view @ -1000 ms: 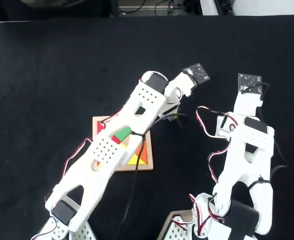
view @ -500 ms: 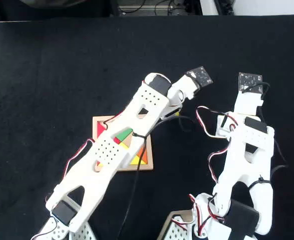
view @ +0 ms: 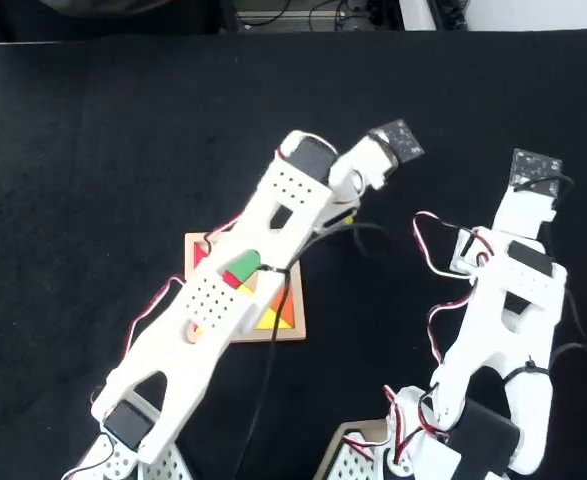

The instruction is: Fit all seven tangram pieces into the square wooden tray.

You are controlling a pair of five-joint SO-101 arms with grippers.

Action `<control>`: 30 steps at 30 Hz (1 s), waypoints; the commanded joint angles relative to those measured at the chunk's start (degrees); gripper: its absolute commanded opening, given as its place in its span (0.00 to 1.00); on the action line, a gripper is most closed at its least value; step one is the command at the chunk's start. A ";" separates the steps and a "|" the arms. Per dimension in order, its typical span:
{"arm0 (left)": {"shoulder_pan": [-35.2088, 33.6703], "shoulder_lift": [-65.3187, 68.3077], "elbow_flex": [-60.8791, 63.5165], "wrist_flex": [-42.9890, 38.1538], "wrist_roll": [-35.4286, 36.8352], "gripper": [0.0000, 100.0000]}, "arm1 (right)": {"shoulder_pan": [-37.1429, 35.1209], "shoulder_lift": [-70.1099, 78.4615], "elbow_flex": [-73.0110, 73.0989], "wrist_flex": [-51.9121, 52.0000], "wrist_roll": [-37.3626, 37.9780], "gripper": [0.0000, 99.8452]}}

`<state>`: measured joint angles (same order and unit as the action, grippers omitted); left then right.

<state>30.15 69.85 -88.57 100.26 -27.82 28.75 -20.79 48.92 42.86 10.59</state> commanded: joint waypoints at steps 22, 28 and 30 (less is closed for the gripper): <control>-11.12 -77.45 84.26 -1.23 -35.87 0.04 | 0.62 -1.89 0.13 -0.97 -0.35 0.01; -18.07 -85.10 106.51 -20.04 -44.22 0.04 | -1.14 -1.89 2.24 -4.57 -0.26 0.01; -18.86 -86.68 114.24 -29.36 -45.63 0.04 | -2.11 -1.89 2.68 -5.45 -0.26 0.01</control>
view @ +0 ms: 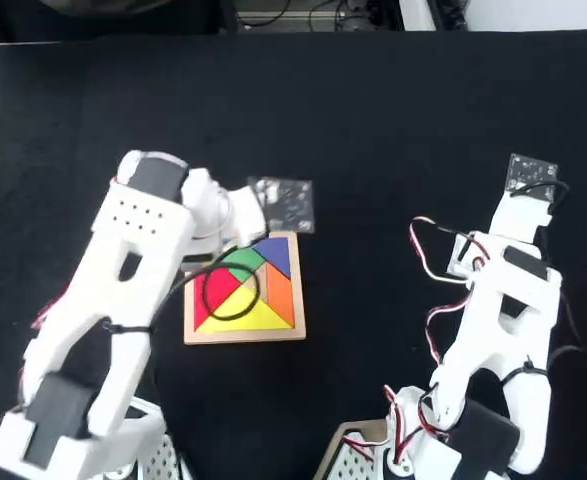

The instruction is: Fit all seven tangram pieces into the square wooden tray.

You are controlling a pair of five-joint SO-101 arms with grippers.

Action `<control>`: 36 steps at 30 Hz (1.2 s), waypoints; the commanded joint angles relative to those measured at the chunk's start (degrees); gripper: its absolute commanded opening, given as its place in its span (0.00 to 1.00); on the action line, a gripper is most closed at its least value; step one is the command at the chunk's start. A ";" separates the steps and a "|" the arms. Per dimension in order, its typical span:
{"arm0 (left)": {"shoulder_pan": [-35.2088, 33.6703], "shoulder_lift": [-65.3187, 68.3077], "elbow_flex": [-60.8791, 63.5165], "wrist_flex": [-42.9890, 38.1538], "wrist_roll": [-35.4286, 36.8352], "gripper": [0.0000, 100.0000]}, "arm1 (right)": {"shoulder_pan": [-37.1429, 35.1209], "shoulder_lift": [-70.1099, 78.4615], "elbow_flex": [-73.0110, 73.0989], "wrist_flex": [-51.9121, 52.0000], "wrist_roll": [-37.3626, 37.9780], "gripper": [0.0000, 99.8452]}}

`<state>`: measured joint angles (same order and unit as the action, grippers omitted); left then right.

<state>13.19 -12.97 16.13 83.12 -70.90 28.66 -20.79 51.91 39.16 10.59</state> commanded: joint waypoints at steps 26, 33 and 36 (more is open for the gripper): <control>-2.51 7.91 17.89 -40.00 1.93 0.04 | -6.33 -1.80 4.53 -7.82 -0.18 0.01; -0.13 8.35 17.89 -40.09 3.52 0.04 | -6.33 -1.80 4.62 -7.82 -0.18 0.01; -0.13 8.35 17.89 -39.91 3.52 0.04 | -6.33 -1.80 4.62 -7.82 -0.18 0.01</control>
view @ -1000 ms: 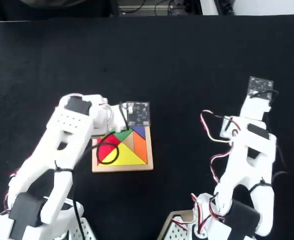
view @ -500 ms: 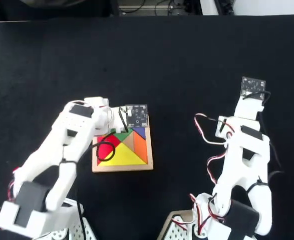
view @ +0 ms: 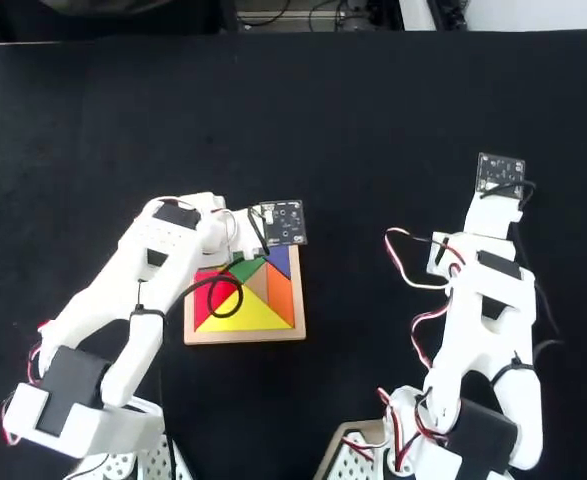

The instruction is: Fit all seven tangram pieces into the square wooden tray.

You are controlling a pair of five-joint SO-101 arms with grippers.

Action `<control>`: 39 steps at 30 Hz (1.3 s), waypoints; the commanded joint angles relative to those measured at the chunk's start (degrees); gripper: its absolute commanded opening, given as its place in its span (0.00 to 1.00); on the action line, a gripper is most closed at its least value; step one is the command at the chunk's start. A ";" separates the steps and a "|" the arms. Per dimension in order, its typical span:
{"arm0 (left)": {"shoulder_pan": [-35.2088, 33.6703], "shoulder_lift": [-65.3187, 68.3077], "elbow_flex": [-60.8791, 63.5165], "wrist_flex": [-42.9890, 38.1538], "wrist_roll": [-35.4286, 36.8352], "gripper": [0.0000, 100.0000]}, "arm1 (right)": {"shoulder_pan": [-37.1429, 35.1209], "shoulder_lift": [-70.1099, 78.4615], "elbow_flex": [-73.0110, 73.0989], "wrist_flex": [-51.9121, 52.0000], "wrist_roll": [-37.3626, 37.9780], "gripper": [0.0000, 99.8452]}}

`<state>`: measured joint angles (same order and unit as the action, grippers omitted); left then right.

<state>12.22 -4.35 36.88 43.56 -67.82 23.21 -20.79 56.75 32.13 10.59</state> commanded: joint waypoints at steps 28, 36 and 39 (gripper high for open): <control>-4.62 -0.26 -3.47 -2.99 -1.05 0.25 | -0.88 -1.80 0.04 -0.79 -0.18 0.01; -5.49 -0.53 -2.33 -2.20 -4.57 0.25 | -0.88 -1.80 0.04 -0.79 -0.18 0.01; -5.49 -0.79 -2.68 -2.20 -4.48 0.25 | -0.88 -1.80 0.04 -0.79 -0.18 0.01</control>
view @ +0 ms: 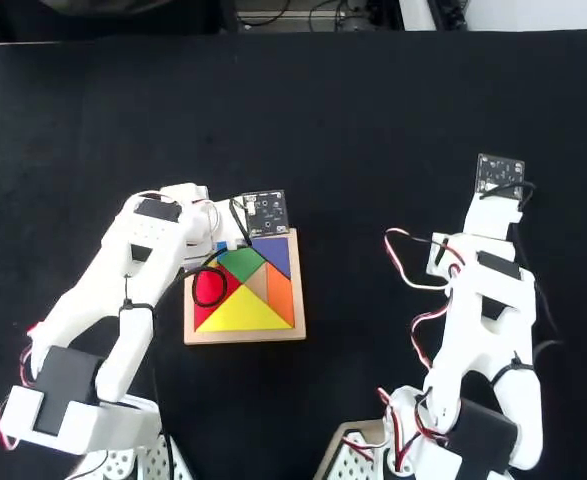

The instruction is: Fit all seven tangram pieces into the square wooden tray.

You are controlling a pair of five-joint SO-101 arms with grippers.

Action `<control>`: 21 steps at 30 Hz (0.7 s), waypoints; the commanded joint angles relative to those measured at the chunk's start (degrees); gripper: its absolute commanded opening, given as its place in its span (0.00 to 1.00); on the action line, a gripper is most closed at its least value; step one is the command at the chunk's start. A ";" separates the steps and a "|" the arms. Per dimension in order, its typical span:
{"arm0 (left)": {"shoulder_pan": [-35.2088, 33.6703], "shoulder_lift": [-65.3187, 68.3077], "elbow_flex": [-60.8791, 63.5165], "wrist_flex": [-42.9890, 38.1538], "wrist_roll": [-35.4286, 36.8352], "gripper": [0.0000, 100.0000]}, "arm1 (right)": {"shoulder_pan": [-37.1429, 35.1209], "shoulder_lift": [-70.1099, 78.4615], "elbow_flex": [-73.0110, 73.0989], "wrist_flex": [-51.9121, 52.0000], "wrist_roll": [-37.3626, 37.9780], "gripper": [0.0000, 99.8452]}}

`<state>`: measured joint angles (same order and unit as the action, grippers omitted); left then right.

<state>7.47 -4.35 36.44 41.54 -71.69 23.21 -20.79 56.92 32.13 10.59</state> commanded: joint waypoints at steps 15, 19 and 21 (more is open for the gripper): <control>-13.93 -26.81 -26.86 21.10 43.96 0.25 | -2.11 -1.89 -0.57 0.35 -0.26 0.01; -17.89 -27.60 -27.74 20.92 72.26 0.25 | -10.20 -2.33 -7.08 9.41 -0.26 0.01; -17.89 -27.52 -29.85 20.31 78.95 0.25 | -14.42 -2.42 -14.73 16.09 -0.44 0.01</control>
<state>-9.49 -30.29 11.82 62.73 -8.75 14.59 -20.79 53.05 40.66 10.59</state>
